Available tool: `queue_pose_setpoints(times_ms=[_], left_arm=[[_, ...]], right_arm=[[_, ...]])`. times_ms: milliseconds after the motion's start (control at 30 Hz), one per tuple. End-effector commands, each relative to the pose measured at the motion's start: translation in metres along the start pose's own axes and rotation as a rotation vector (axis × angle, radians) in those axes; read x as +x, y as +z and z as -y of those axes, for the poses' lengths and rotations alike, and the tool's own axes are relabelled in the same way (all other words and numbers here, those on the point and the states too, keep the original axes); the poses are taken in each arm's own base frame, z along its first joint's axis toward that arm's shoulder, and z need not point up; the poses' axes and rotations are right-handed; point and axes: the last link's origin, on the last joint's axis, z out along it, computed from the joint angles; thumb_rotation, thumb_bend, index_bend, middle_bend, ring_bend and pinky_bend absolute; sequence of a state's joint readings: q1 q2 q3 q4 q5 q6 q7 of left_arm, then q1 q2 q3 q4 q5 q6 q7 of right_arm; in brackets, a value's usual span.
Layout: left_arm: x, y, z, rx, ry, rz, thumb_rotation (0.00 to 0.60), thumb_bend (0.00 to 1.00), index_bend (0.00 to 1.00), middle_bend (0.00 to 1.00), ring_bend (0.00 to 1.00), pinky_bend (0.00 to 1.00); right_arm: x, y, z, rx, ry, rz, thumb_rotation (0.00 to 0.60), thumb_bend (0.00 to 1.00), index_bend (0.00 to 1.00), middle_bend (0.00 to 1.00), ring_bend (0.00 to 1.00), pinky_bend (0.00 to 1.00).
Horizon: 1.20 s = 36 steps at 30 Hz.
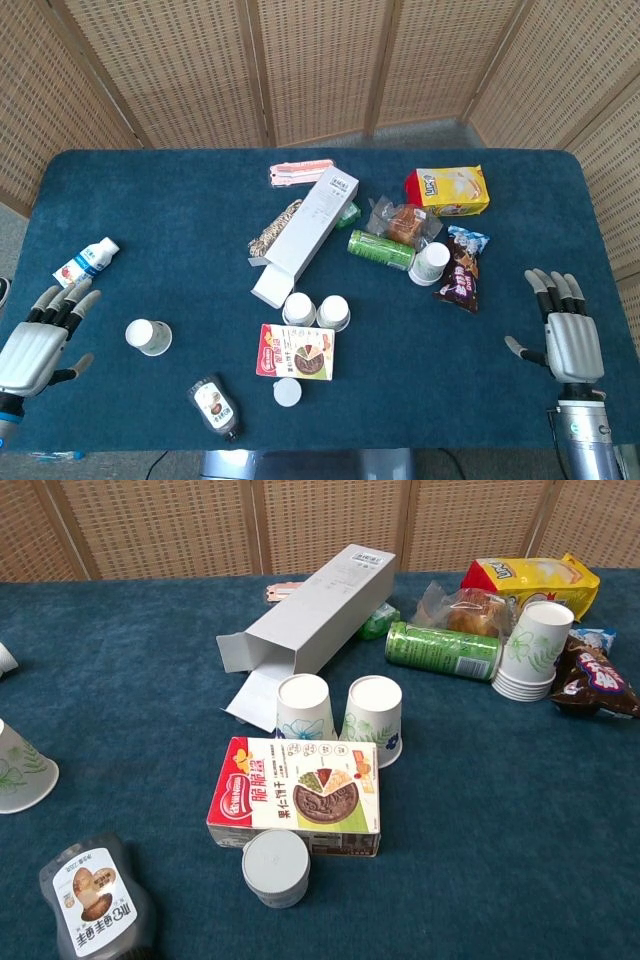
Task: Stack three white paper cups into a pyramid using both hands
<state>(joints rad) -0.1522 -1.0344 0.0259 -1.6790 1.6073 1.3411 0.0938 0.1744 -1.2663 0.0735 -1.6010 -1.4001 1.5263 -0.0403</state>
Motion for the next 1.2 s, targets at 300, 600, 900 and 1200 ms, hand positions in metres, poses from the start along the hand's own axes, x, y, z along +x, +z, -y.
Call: queue_pose_setpoints(times_ms=[300,600,900,1200], left_arm=[[-0.016,0.015,-0.032,-0.05,0.027,0.071,0.6,0.32,0.0,0.0,0.0,0.0],[-0.025,0.023,-0.039,-0.037,0.071,0.106,0.6,0.32,0.0,0.0,0.0,0.0],[-0.037,0.039,-0.051,-0.017,0.104,0.171,0.6,0.32,0.0,0.0,0.0,0.0],[-0.047,0.055,-0.061,0.008,0.12,0.206,0.6,0.32,0.0,0.0,0.0,0.04]], right_arm=[[0.007,0.002,-0.007,0.013,-0.007,0.016,0.6,0.1,0.09,0.05,0.0,0.0],[0.011,0.004,-0.012,0.005,0.015,0.01,0.6,0.1,0.09,0.06,0.0,0.0],[0.017,0.004,-0.013,0.002,0.049,-0.002,0.6,0.1,0.09,0.06,0.0,0.0],[0.018,0.005,-0.015,-0.008,0.063,-0.001,0.6,0.11,0.09,0.06,0.0,0.0]])
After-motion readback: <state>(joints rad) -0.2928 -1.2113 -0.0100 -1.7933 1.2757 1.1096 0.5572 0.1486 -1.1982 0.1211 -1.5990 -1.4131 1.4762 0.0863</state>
